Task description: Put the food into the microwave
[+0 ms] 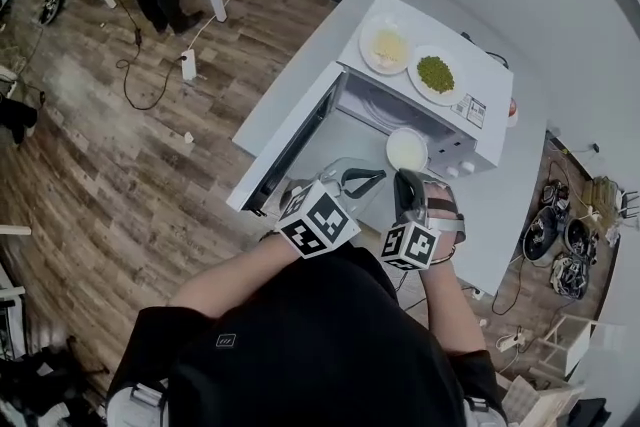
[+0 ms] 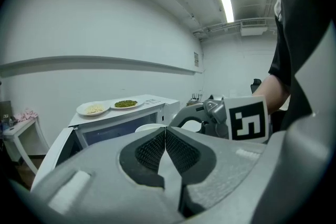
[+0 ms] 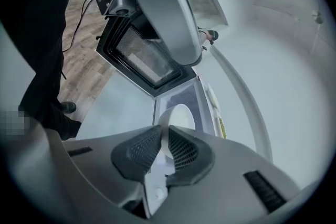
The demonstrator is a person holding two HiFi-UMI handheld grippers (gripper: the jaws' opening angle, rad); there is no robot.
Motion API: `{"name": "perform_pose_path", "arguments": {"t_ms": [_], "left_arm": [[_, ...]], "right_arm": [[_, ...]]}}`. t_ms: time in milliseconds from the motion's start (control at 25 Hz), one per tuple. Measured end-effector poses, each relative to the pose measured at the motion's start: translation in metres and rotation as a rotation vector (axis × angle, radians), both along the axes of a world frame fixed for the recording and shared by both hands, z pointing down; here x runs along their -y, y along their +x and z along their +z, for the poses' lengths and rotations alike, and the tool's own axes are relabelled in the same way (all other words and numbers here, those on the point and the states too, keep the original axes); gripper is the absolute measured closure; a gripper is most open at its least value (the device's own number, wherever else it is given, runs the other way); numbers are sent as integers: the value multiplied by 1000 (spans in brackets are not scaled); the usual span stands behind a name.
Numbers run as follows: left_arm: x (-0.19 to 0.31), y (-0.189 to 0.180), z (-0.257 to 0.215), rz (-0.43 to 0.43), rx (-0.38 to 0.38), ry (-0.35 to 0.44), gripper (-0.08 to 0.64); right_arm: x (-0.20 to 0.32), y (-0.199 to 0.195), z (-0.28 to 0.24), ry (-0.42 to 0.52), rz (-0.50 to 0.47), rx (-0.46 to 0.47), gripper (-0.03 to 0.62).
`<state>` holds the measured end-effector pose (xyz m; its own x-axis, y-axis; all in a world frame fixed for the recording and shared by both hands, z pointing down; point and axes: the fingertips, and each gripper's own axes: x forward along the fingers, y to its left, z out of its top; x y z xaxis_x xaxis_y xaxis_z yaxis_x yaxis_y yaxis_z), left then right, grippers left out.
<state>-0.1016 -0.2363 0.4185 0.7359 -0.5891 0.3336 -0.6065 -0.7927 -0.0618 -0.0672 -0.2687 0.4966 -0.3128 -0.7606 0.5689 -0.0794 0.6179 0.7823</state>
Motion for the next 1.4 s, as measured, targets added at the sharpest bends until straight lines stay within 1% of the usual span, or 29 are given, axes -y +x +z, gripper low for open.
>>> {"name": "perform_pose_path", "arguments": {"t_ms": [80, 200, 320, 440, 600, 880, 1200, 1400], "left_arm": [[4, 1, -1, 6, 0, -9, 551], [12, 3, 2, 14, 36, 2, 551], [29, 4, 7, -23, 61, 4, 551], [47, 5, 14, -50, 70, -2, 551], [63, 5, 20, -67, 73, -8, 551], [83, 2, 34, -86, 87, -45, 551], [97, 1, 46, -87, 112, -86, 551], [101, 4, 52, -73, 115, -106, 551]], "right_arm": [[11, -4, 7, -8, -10, 6, 541], [29, -11, 17, 1, -30, -7, 541], [47, -16, 27, 18, -54, -40, 541], [66, -21, 38, 19, -69, -55, 541], [85, -25, 52, 3, -75, -59, 541], [114, -28, 78, 10, -93, -90, 541], [137, -28, 99, -25, -74, -81, 540], [157, -25, 109, -22, -45, -77, 540]]}}
